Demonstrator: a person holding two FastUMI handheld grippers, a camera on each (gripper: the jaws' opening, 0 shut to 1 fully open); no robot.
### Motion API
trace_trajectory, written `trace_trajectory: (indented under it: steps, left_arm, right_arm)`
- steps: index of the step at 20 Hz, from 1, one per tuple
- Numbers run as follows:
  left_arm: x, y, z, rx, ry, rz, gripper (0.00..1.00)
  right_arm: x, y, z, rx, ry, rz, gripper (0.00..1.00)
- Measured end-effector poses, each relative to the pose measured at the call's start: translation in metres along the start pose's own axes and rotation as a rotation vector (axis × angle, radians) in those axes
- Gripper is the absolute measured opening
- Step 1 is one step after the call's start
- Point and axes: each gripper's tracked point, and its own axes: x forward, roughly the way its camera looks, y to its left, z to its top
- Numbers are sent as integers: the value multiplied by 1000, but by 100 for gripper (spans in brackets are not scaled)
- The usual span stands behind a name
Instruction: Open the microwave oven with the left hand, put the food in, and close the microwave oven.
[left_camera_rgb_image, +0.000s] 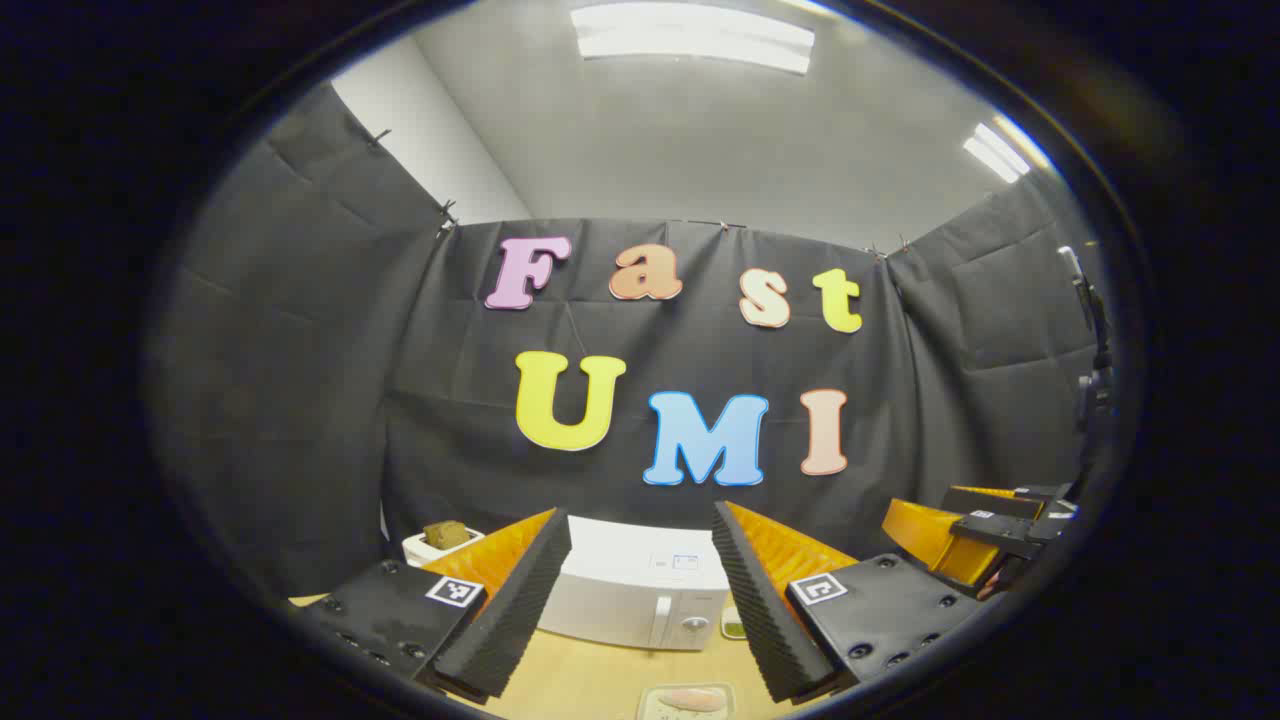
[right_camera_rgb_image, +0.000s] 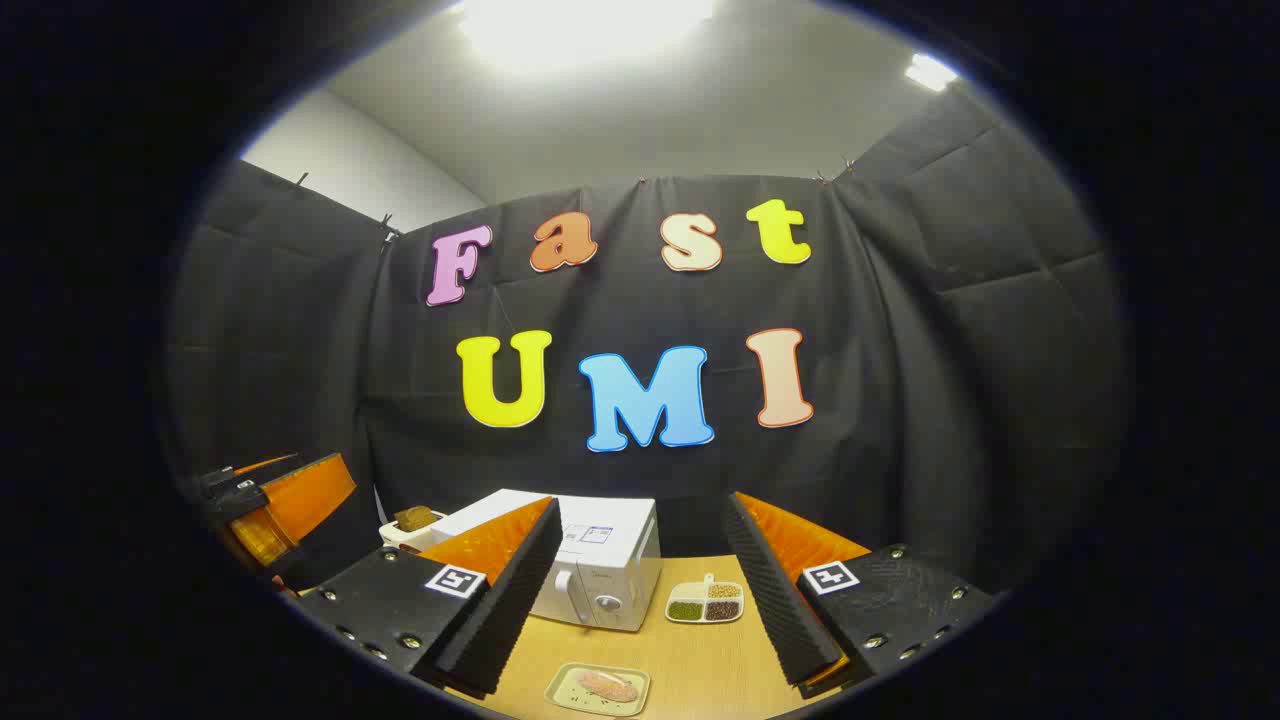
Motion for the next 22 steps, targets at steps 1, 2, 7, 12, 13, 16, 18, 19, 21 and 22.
trace_trajectory:
  steps: [1, 2, 7, 12, 13, 16, 18, 19, 21, 22]
  left_arm:
    - [-1, 1, -2, 11, 5, 1, 95]
    - [-1, 1, -3, 19, 7, 0, 95]
    - [1, -4, -12, -4, 13, 17, 93]
    - [14, -10, -20, -4, 26, 21, 96]
    - [16, -12, -19, 1, 22, 22, 98]
    - [21, -19, -19, -4, 26, 15, 95]
    - [23, -24, -18, -2, 24, 9, 95]
    - [23, -25, -21, 4, 26, 3, 95]
    - [24, -29, -27, 13, 37, -10, 96]
    - [26, -32, -31, 14, 46, -16, 96]
  right_arm:
    - [0, 0, -2, 6, 6, 4, 99]
    - [0, 0, -2, 11, 7, 8, 99]
    - [5, -7, -3, -16, 7, 17, 99]
    - [9, -14, -5, -15, 5, 28, 99]
    - [11, -16, -3, -16, 2, 29, 99]
    - [14, -25, -3, -2, 7, 20, 99]
    - [15, -31, 0, 13, 6, 5, 99]
    - [15, -33, 0, 16, 7, -2, 99]
    - [16, -36, -1, 16, 11, -11, 99]
    - [16, -37, -2, 17, 15, -12, 99]
